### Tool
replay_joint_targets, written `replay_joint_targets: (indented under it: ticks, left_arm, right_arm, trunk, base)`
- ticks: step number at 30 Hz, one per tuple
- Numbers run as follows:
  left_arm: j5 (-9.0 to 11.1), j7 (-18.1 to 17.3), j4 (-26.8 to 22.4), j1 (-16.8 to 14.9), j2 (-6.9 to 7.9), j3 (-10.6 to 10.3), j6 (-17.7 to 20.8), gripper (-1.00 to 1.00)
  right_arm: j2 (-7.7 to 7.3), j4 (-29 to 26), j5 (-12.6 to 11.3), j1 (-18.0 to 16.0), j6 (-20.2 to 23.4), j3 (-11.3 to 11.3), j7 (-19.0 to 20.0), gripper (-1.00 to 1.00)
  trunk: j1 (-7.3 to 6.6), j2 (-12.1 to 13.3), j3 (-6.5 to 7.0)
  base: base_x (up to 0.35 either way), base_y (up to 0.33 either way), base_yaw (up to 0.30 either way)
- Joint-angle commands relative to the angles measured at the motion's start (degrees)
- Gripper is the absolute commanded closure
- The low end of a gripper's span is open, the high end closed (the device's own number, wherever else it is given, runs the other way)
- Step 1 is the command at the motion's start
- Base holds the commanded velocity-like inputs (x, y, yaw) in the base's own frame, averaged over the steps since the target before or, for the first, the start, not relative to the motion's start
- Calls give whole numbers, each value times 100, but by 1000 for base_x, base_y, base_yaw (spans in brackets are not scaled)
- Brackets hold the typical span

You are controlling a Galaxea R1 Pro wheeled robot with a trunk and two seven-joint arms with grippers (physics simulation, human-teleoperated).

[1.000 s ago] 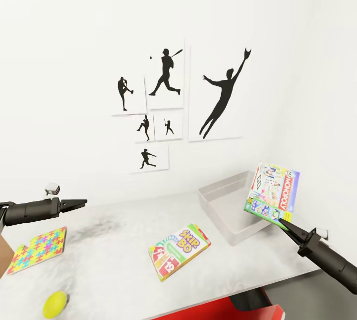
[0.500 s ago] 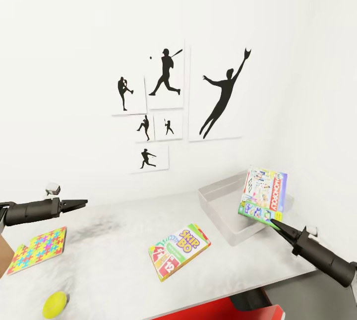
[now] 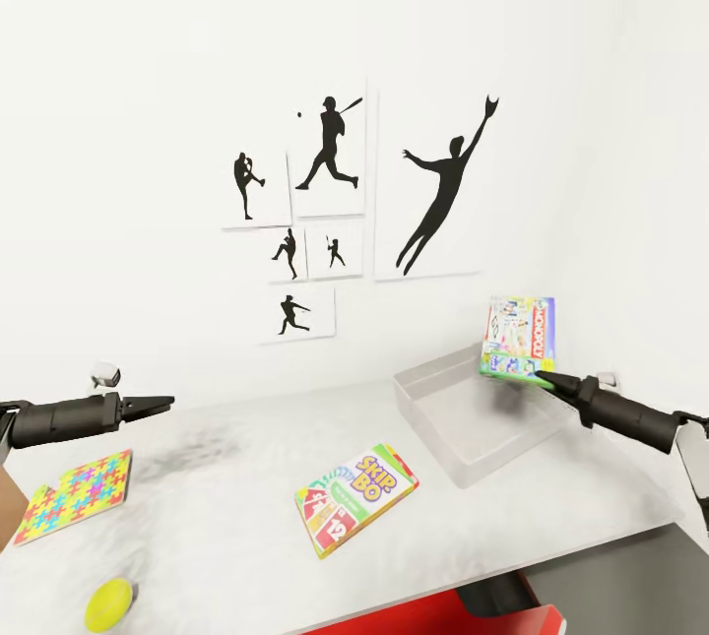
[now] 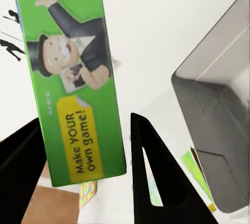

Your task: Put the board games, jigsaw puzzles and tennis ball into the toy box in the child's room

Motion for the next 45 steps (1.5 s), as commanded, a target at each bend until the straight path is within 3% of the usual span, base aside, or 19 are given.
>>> replay_joint_targets:
  ticks: [1,5,9,14,16,22,28,31,33,38,45]
  left_arm:
    - [-21,-32,-2,-5,0,2,60,-100]
    - [-20,-32,-2,-5,0,-1,59,-100]
    - [-23,-32,-2,-5,0,-1,59,-100]
    - [-19,-32,-2,-9,0,-2,52,-100]
    - [-22,-32,-2,-7,0,-2,51,-100]
    - [-18,-32,-2,-7,2,4,50,-100]
    - [-17,-32,-2,-5,0,7,50,-100]
    - [-17,-32,-2,-5,0,7,50,-100]
    - [-17,-32,-2,-5,0,4,50,-100]
    - [-17,-32,-2,-5,0,7,50,-100]
    - [-19,-32,-2,-5,3,9,45,-100]
  right_arm:
    - [-78,281,33,-252,22,104,-24,100]
    - [-243,916,137,-835,22,452,-365,100]
    - [-335,1442,403,-1499,22,855,-853,100]
    - [-382,1625,580,-1913,22,1061,-1071,100]
    - [-388,1644,634,-1940,22,1077,-1095,100]
    - [-403,1652,1252,-1964,22,1091,-1060,100]
    - [-418,1622,1596,-1966,22,1091,-1054,100]
    - [-494,1614,1845,-1978,22,1087,-1070,100]
    - [-556,1617,2276,-2009,22,1085,-1082,100]
    - [-610,1691,3031,-2259,22,1081,-1013,100]
    - [-633,1674,3257,-2350,22,1082,-352,100]
  trunk:
    - [4,-14,-14]
    - [4,-14,-14]
    - [4,-14,-14]
    - [4,-14,-14]
    - [4,-14,-14]
    - [4,-14,-14]
    - [4,-14,-14]
    - [4,-14,-14]
    - [4,-14,-14]
    - [4,-14,-14]
    - [4,-14,-18]
  base:
    - [0,0,0]
    - [0,0,0]
    - [0,0,0]
    - [0,0,0]
    - [0,0,0]
    - [0,0,0]
    - [0,0,0]
    - [0,0,0]
    - [0,0,0]
    - [0,0,0]
    - [0,0,0]
